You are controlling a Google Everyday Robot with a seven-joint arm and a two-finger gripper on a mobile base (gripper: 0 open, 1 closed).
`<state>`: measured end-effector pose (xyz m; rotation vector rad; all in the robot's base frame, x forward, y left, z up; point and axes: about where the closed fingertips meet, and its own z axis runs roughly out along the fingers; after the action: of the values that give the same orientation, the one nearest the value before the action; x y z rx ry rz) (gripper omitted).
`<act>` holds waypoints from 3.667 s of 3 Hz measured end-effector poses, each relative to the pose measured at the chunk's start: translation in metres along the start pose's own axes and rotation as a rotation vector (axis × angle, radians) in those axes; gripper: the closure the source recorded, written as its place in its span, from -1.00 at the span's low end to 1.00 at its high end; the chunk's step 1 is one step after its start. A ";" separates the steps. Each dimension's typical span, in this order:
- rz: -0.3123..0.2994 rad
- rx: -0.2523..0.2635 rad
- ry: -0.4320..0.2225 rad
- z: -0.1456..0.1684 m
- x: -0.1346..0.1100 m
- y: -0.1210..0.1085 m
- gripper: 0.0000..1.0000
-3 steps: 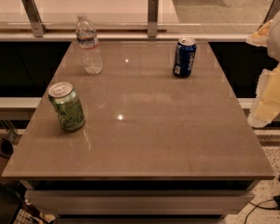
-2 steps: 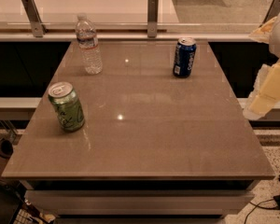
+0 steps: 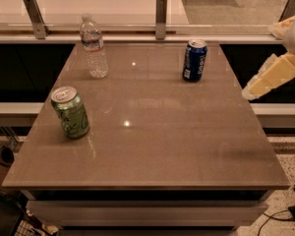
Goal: Move pepsi can near green can
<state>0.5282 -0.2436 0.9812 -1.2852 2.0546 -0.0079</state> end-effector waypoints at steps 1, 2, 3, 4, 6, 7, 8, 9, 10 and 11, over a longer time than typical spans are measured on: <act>0.094 0.002 -0.088 0.036 -0.004 -0.030 -1.00; 0.166 -0.011 -0.172 0.065 -0.009 -0.044 -1.00; 0.216 -0.024 -0.255 0.087 -0.016 -0.050 -1.00; 0.246 -0.027 -0.327 0.102 -0.026 -0.056 -1.00; 0.246 -0.012 -0.446 0.124 -0.048 -0.070 -1.00; 0.265 -0.037 -0.492 0.147 -0.052 -0.072 -1.00; 0.288 -0.061 -0.543 0.169 -0.055 -0.070 -1.00; 0.310 -0.073 -0.575 0.184 -0.056 -0.066 -1.00; 0.324 -0.082 -0.607 0.196 -0.059 -0.065 -1.00; 0.341 -0.092 -0.647 0.206 -0.064 -0.063 -1.00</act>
Offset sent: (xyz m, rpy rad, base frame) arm 0.1098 0.0141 -0.0441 0.3841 -0.0367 -0.0820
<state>0.7096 -0.1542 0.8836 -0.8212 1.6806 0.5865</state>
